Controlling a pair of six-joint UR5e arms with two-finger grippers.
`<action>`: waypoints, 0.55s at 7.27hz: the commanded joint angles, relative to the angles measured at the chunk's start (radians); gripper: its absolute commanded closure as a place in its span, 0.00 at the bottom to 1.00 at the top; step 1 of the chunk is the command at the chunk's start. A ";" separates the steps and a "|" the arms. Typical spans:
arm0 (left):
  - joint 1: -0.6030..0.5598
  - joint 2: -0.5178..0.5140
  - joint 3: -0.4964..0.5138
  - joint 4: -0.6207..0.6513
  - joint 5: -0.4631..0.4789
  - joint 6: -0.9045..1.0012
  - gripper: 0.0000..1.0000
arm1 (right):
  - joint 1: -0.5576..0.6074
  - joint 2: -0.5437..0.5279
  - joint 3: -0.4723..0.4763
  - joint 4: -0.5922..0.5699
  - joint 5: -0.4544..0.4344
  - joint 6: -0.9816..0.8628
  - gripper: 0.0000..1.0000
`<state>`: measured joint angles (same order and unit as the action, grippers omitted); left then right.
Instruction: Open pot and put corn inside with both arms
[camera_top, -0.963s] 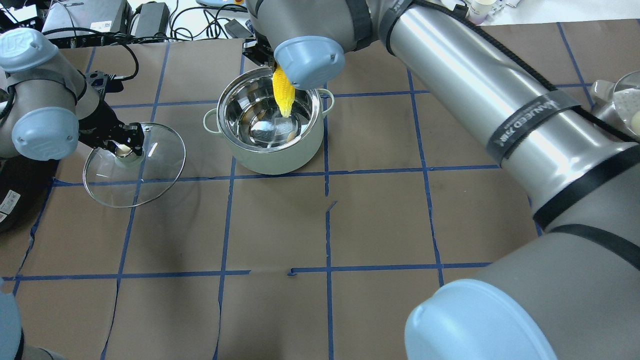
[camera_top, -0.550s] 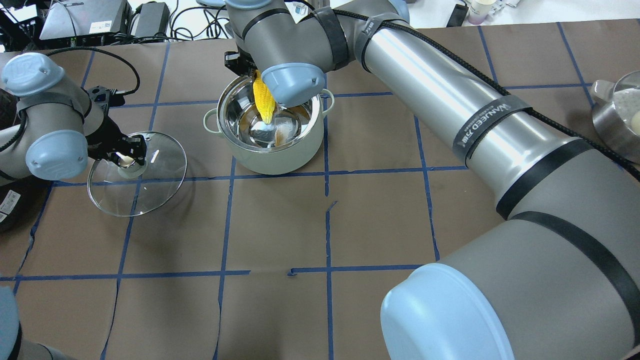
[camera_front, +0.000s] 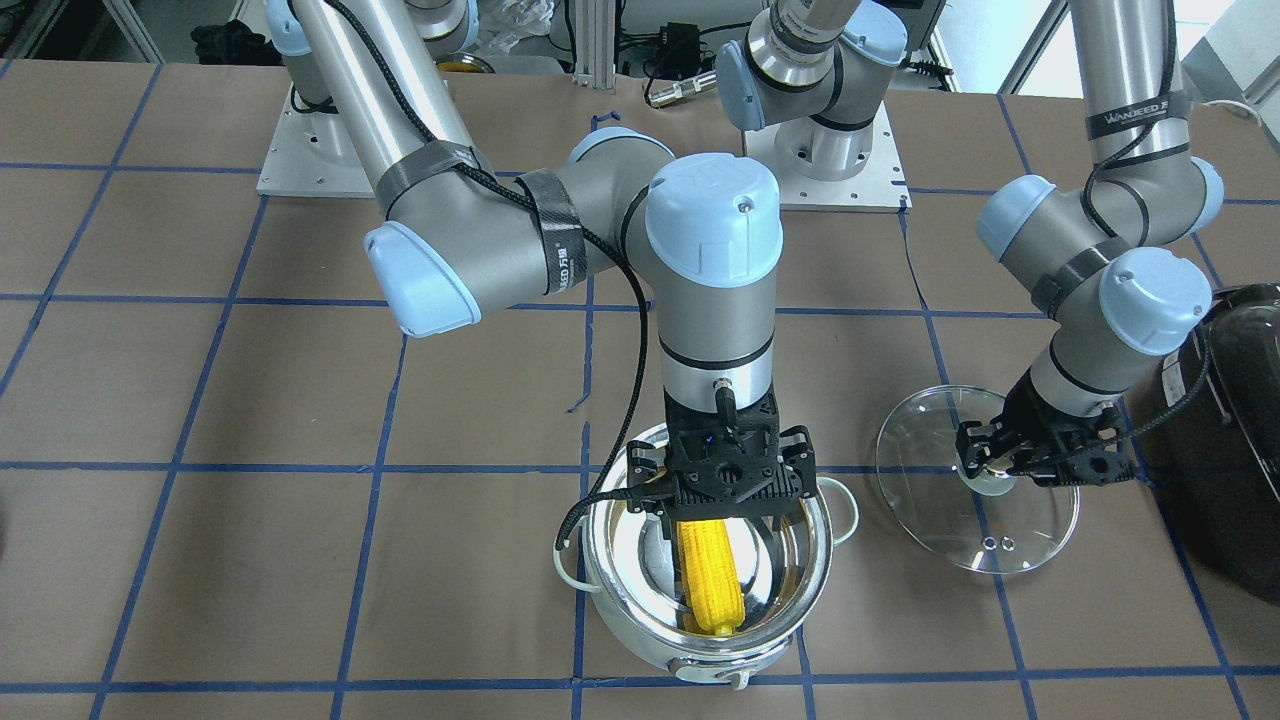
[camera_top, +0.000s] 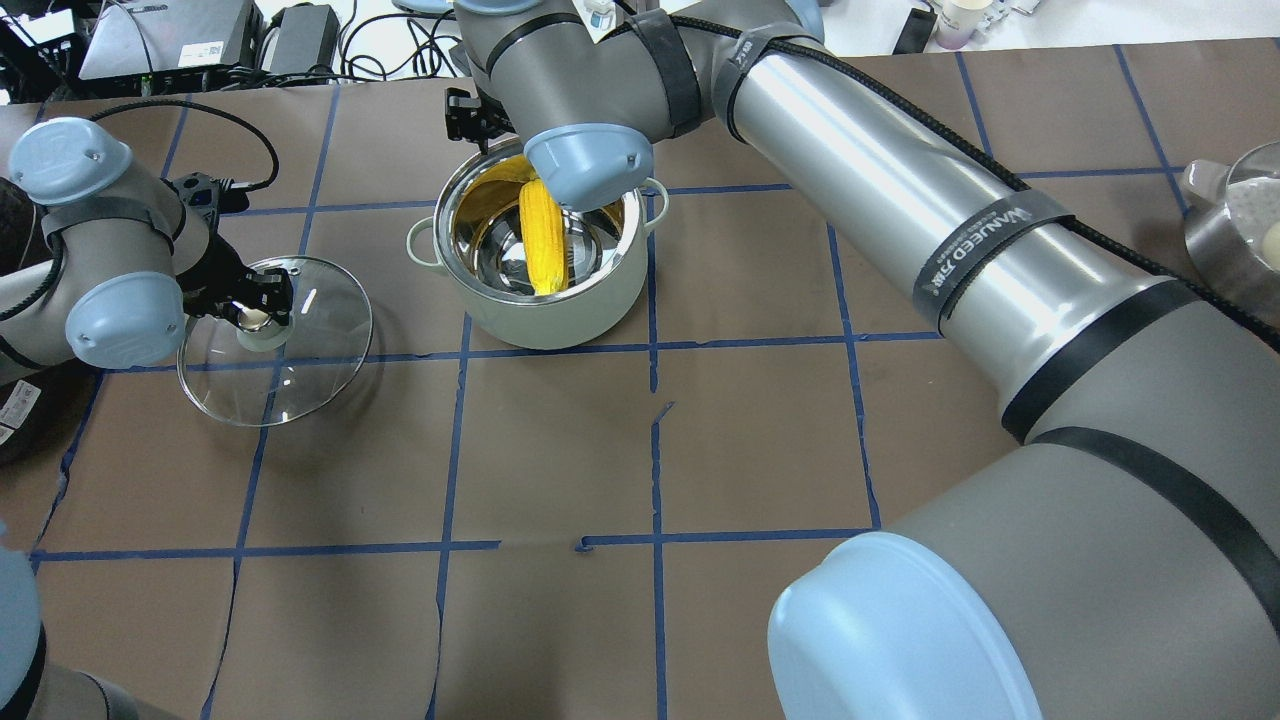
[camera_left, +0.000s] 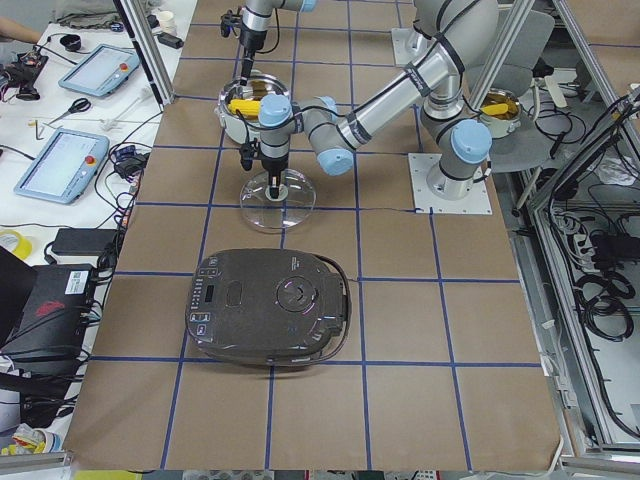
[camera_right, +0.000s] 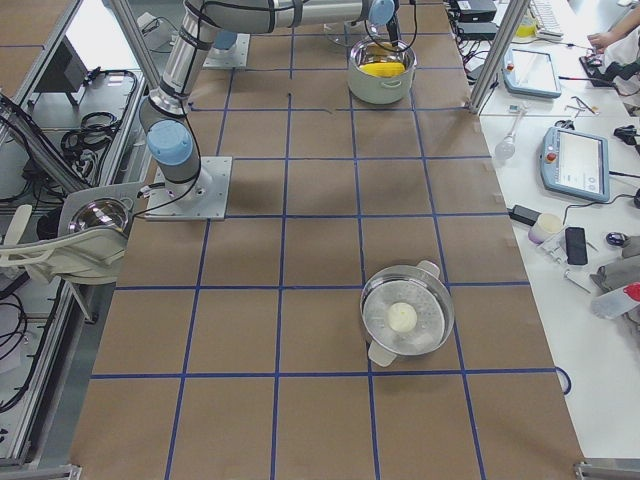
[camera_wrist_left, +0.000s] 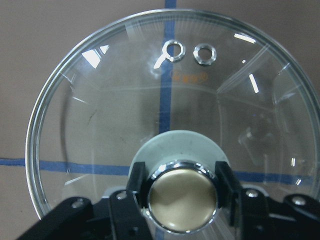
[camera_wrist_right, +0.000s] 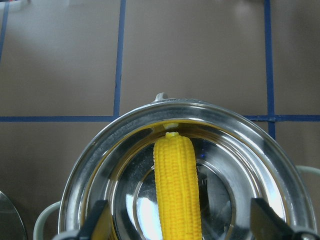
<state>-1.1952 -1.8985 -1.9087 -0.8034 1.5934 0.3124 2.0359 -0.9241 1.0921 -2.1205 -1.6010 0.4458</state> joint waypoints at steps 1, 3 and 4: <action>0.006 -0.013 -0.004 0.010 -0.001 -0.001 1.00 | -0.057 -0.085 0.018 0.160 0.000 -0.063 0.00; 0.034 -0.024 -0.006 0.009 0.002 -0.004 0.91 | -0.164 -0.220 0.067 0.418 0.003 -0.180 0.00; 0.031 -0.030 -0.007 -0.003 0.002 -0.009 0.01 | -0.233 -0.295 0.095 0.491 -0.002 -0.240 0.00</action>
<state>-1.1661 -1.9215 -1.9139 -0.7971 1.5942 0.3087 1.8854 -1.1255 1.1520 -1.7528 -1.6000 0.2838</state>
